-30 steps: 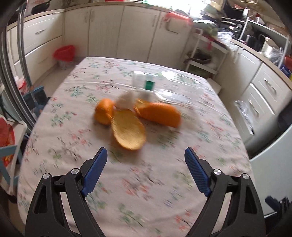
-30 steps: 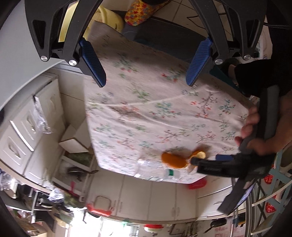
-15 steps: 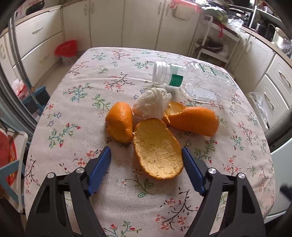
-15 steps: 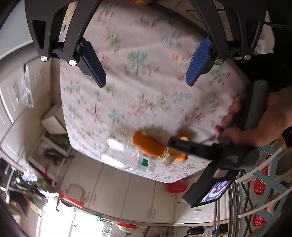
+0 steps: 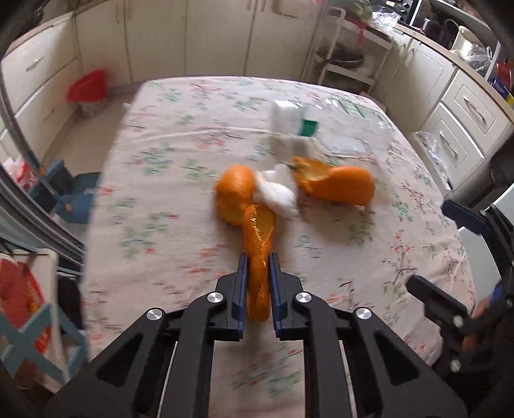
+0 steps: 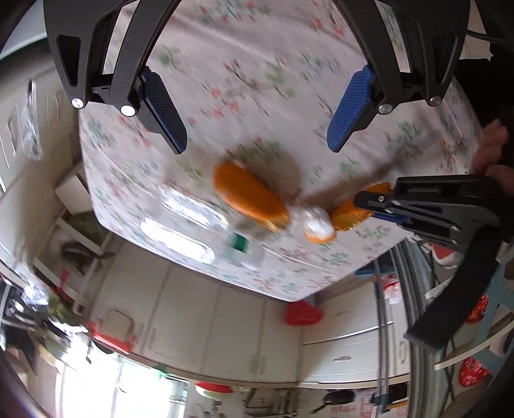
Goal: Collect trash
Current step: 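Grasp the orange peel strip with the left tool while the right tool grasps the white tissue, then carry the peel and tissue to the yellow bucket and open both tools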
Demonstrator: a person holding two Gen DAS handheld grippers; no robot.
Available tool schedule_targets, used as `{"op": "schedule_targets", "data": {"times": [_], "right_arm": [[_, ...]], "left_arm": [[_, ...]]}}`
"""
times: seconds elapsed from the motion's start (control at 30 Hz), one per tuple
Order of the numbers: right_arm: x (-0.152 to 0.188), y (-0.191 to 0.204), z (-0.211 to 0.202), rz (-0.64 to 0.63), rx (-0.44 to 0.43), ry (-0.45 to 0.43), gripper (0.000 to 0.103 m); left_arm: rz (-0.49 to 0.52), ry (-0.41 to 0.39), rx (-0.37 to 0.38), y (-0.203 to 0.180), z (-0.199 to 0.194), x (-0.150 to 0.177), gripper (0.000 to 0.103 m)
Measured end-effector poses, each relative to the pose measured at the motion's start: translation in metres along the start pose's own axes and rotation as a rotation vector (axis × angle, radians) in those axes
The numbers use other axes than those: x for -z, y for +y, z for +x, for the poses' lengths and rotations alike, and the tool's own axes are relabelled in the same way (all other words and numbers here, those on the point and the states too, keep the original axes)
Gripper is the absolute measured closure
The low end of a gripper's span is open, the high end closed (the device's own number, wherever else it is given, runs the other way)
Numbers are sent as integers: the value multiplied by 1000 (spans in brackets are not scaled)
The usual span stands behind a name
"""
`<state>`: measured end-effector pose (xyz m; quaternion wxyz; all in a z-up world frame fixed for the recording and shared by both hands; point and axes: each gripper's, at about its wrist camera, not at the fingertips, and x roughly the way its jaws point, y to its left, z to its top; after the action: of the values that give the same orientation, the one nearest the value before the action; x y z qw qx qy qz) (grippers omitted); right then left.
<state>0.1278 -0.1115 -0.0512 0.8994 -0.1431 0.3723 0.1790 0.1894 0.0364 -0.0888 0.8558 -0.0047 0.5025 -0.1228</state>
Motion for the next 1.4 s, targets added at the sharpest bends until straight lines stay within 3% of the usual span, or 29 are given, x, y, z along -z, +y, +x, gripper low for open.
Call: {"op": "schedule_targets", "data": {"times": [0.1,0.4,0.6,0.67,0.8,0.83,0.93,1.23,1.4], "right_arm": [[-14,18,16,-48,-36,-2,18],[-41,64,59,-126,-135,1,18],[-52,61,87,-83,-151,44,18],[-54,55,94,-56,-172,63,23],[-56,47,107,-14,-239,100,44],[-56,46,106,-10,-239,99,54],[-53,44,101,-10,-242,106,65],[-37,38,65,-36,-252,115,74],[-16,17,22,8,-239,79,74]], "left_arm": [[5,-25,-33,13,-12,-3,92],[-63,-87,-15,40,-38,-7,91],[-68,-96,-29,42,-40,-6,91],[-70,-98,-29,43,-41,-6,91],[-73,-103,-30,43,-43,-5,91],[-73,-104,-31,43,-43,-5,91],[-63,-103,-34,40,-43,-5,91],[18,-100,-29,12,-39,-2,91],[72,-110,6,-15,-39,5,91]]}}
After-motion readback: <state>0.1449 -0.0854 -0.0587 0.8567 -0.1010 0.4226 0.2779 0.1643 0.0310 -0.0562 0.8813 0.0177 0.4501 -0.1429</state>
